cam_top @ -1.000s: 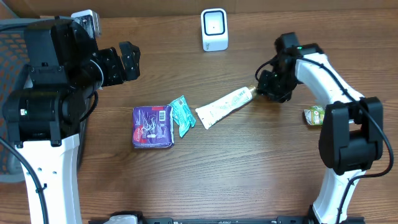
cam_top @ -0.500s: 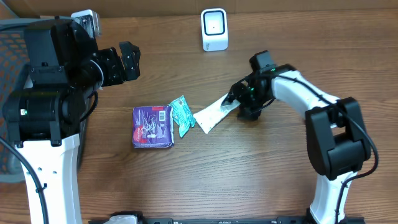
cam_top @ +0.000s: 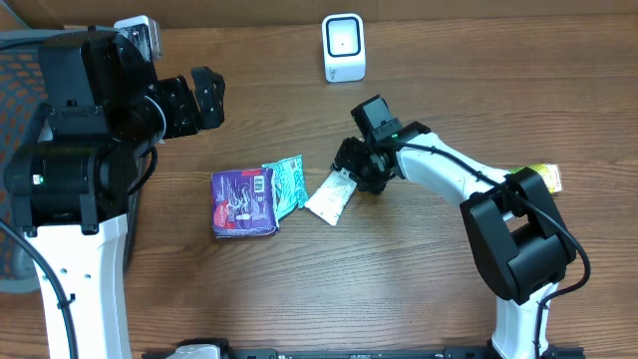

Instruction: Scan the item barcode

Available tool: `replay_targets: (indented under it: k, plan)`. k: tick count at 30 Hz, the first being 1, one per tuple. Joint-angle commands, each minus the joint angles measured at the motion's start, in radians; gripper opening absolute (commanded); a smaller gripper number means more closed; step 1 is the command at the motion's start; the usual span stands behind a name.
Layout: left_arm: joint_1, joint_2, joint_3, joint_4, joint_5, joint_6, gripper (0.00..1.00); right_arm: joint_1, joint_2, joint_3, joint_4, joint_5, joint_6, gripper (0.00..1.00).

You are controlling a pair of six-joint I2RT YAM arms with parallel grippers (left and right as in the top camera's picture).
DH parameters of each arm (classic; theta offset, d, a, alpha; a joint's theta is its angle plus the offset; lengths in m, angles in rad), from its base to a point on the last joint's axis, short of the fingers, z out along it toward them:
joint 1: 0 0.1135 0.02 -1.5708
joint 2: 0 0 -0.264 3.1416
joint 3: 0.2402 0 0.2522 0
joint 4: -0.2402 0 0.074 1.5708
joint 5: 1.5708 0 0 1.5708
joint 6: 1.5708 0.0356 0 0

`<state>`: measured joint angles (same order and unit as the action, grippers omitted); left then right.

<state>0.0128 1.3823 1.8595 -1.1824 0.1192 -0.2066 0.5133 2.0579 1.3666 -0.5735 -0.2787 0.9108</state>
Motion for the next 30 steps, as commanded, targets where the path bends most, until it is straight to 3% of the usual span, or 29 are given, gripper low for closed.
replay_targets:
  k: [1,7,11,15,21,30]
  plan:
    - [0.000,0.003,0.008,0.003,0.004,0.019,1.00,-0.036,0.012,-0.003,-0.061,0.065,-0.203,0.57]
    - [0.000,0.003,0.008,0.003,0.004,0.019,1.00,-0.107,0.012,0.096,-0.152,0.016,-0.622,0.57]
    - [0.000,0.003,0.008,0.003,0.004,0.019,1.00,-0.134,0.012,0.165,-0.246,0.017,-0.836,0.67]
    - [0.000,0.003,0.008,0.003,0.004,0.019,0.99,-0.165,0.010,0.270,-0.387,-0.003,-0.814,0.80]
    - [0.000,0.003,0.008,0.003,0.004,0.019,0.99,-0.229,0.013,0.256,-0.557,-0.180,-0.694,0.83]
    - [0.000,0.003,0.008,0.003,0.003,0.019,1.00,-0.246,0.013,-0.001,-0.340,-0.382,-0.695,0.81]
